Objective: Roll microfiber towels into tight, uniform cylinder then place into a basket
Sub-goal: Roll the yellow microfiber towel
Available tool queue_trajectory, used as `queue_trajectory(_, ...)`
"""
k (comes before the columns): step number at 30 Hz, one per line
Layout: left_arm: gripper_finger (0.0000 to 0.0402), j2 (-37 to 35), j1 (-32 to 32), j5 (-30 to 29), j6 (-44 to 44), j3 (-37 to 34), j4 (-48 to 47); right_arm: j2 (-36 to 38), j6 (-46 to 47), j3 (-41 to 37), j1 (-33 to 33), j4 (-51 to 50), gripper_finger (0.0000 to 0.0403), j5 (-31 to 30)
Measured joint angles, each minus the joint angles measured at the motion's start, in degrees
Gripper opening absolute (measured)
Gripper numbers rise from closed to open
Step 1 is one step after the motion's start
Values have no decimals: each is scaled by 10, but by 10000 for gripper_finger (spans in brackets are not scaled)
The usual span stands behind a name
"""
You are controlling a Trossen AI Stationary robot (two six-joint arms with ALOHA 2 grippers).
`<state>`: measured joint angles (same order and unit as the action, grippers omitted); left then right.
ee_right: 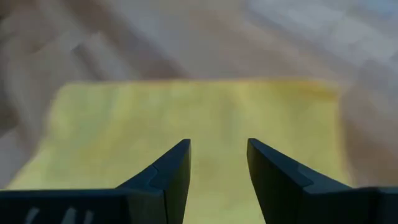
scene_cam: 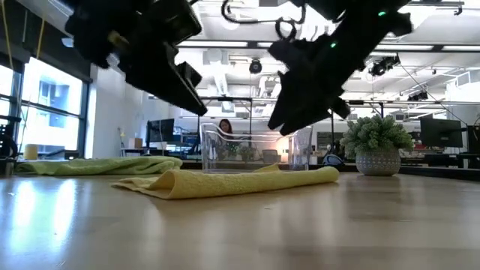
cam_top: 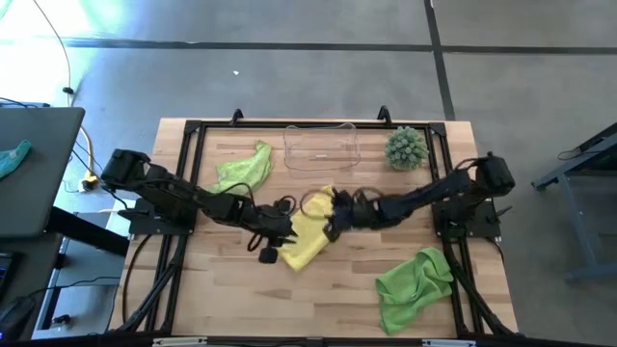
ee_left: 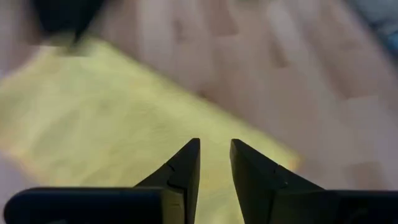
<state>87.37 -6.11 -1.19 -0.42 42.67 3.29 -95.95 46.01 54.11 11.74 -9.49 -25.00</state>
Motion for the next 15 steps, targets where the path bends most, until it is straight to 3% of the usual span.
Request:
queue_trajectory(3,78,-4,0,-39,27,1,-58,-21,51,0,48,6,149,-45)
queue_trajectory(10,78,25,-1,-41,22,-1,-160,-80,168,0,108,15,149,-159)
queue_trajectory(15,78,58,-13,-38,21,0,-161,-123,191,-1,106,17,149,-165)
